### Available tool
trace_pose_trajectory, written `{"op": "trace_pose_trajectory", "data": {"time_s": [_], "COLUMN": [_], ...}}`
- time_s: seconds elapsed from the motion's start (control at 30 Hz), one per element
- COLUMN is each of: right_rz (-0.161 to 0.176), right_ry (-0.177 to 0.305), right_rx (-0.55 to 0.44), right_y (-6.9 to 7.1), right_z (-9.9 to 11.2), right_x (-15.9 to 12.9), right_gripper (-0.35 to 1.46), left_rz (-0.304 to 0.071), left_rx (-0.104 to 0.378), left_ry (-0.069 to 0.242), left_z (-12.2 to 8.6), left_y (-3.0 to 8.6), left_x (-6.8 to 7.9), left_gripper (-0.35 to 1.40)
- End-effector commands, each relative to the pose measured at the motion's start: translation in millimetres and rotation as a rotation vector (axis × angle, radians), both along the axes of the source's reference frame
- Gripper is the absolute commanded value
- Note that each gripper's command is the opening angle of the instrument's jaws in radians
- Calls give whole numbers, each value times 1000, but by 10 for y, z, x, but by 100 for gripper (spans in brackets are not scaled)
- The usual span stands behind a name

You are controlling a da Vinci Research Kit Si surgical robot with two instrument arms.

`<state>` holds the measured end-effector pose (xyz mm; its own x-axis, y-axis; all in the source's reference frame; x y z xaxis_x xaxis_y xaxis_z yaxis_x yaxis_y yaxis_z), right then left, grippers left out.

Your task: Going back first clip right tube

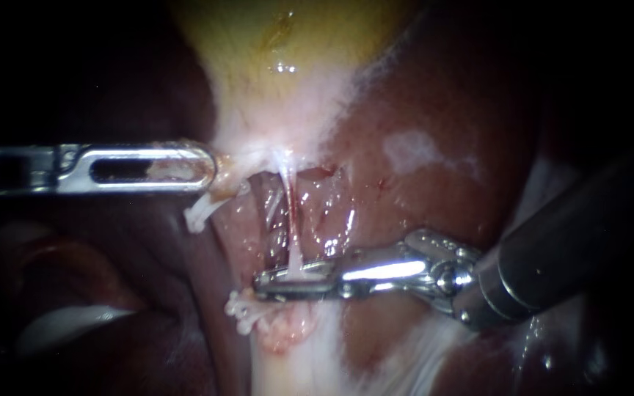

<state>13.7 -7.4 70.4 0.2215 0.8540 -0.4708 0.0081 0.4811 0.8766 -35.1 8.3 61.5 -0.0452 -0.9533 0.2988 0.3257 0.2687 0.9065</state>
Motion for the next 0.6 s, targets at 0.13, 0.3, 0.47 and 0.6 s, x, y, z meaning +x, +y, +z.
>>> {"op": "trace_pose_trajectory", "data": {"time_s": [0.13,0.3,0.47,0.6], "right_rz": [1,-13,-17,3], "right_ry": [1,21,31,8], "right_rx": [0,-140,-283,-373], "right_y": [0,-2,-1,0], "right_z": [0,-1,-2,-3], "right_x": [0,0,-2,-4], "right_gripper": [-35,-6,42,50], "left_rz": [0,1,1,2], "left_rx": [1,1,1,2], "left_ry": [1,1,0,0], "left_z": [-2,-2,-3,-3], "left_y": [1,1,1,1], "left_x": [2,3,5,6], "left_gripper": [-35,-35,-35,-35]}}
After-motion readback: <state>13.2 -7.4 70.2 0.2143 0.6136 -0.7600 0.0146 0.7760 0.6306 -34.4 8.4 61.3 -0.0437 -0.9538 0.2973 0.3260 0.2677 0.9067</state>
